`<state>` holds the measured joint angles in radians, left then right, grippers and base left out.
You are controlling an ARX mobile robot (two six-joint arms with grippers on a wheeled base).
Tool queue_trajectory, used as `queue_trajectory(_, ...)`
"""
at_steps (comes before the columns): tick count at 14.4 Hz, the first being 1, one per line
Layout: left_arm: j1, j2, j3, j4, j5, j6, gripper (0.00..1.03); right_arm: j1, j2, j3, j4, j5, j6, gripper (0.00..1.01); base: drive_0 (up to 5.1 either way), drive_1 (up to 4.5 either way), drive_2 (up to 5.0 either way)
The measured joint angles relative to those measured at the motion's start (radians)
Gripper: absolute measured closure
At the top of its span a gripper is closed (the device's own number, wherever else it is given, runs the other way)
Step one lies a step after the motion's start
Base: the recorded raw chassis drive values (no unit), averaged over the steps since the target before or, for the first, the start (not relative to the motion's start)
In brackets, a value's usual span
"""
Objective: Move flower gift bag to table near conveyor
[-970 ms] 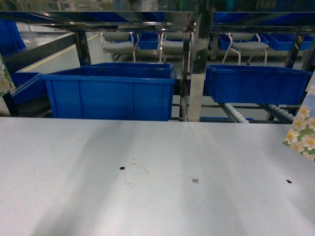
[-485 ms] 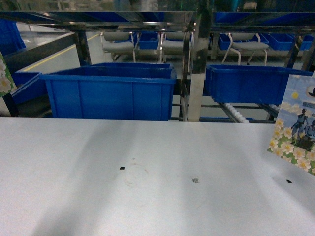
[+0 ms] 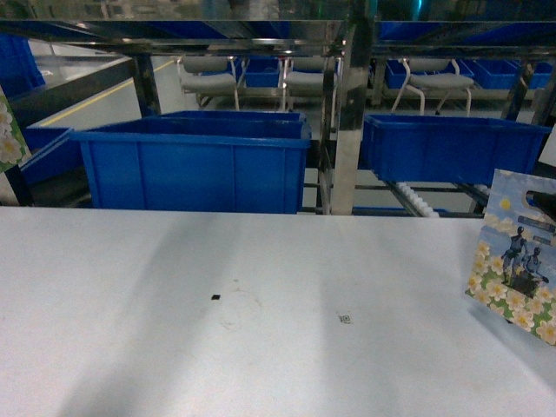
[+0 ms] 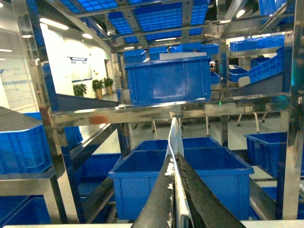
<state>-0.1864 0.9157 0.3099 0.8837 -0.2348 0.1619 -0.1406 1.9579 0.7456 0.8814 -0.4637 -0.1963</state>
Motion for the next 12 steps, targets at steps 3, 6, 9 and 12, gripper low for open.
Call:
queue_trajectory(3,0.0,0.0,0.0,0.0,0.0,0.0,1.01,-0.032,0.037,-0.043,0.01,-0.014,-0.03,0.99,0.0,0.0,0.0)
queue_trajectory(6,0.0,0.0,0.0,0.0,0.0,0.0,1.01,-0.044,0.037,-0.08,0.042,-0.024,-0.048,0.99,0.0,0.0,0.0)
queue_trajectory(9,0.0,0.0,0.0,0.0,0.0,0.0,1.01,-0.064,-0.03,-0.167,0.085,-0.009,-0.01,0.74,0.0,0.0,0.0)
queue_trajectory(12,0.0,0.0,0.0,-0.001,0.0,0.0,1.01,-0.041,-0.168,-0.217,0.15,0.015,0.033,0.34,0.0,0.0,0.0)
